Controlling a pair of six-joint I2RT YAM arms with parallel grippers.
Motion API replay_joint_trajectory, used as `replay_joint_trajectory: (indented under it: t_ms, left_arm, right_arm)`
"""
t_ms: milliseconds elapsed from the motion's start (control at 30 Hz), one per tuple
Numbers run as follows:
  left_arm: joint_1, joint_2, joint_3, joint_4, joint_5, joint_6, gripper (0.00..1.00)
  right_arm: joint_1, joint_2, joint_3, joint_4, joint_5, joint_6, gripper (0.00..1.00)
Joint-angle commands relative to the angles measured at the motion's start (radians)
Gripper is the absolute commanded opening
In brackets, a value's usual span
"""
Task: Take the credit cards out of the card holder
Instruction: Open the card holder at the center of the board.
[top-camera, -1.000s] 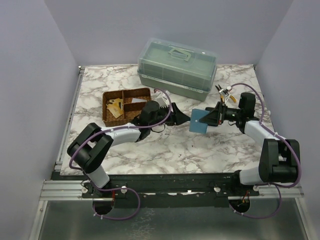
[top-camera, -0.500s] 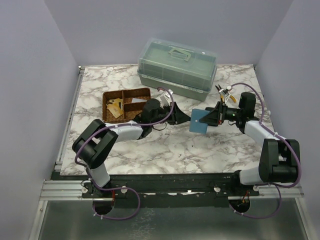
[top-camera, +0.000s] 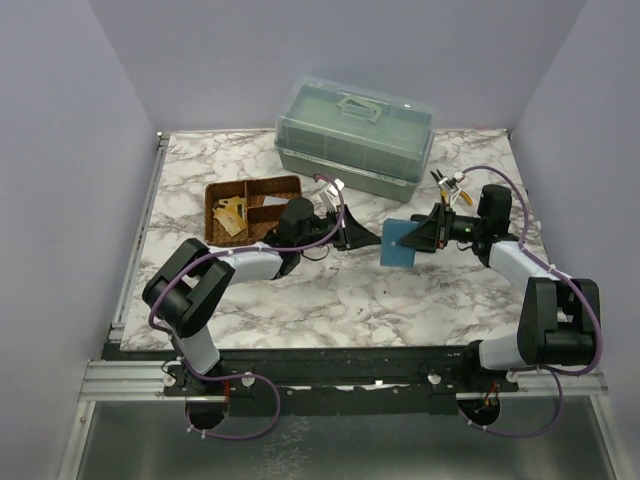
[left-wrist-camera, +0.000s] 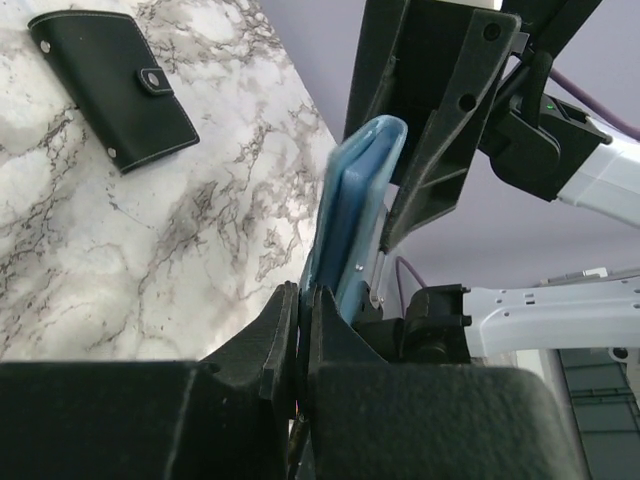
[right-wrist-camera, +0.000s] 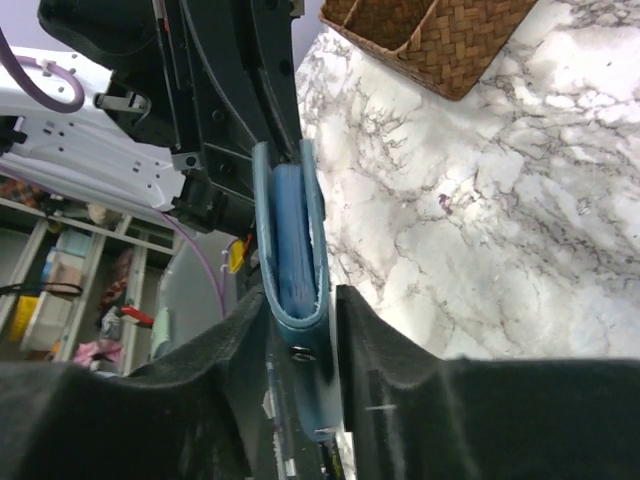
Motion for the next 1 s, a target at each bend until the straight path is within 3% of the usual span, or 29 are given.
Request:
replay_joint_trajectory:
  t_ms: [0,133,367,733,867,967]
  left_arm:
    - [0.013,-0.084,-0.021,-0.001,0.005,0.001,0.00]
    - [0.012,-0.137,-0.005,-0.121,-0.029,0.052,0.00]
    - [0.012,-0.188,-0.020,-0.136,-0.007,0.042,0.00]
    - [0.013,-0.216,-0.047,-0.160,0.020,0.041,0.00]
    - [0.013,-0.237,-0.048,-0.160,0.029,0.041,0.00]
    - [0.017,-0.256,-0.037,-0.160,0.043,0.035,0.00]
  right_arm:
    - [-0.001,0.015,0.014,-0.025,0.023,-0.025,0.46]
    - [-0.001,0.021,0.020,-0.042,0.027,-0.038,0.71]
    - [0.000,0.015,0.023,-0.060,0.056,-0.051,0.98]
    - [-0.001,0.008,0.023,-0.061,0.035,-0.067,1.00]
    - [0.000,0.023,0.044,-0.137,0.124,-0.123,1.00]
    - [0.000,0.056,0.048,-0.126,0.052,-0.110,0.97]
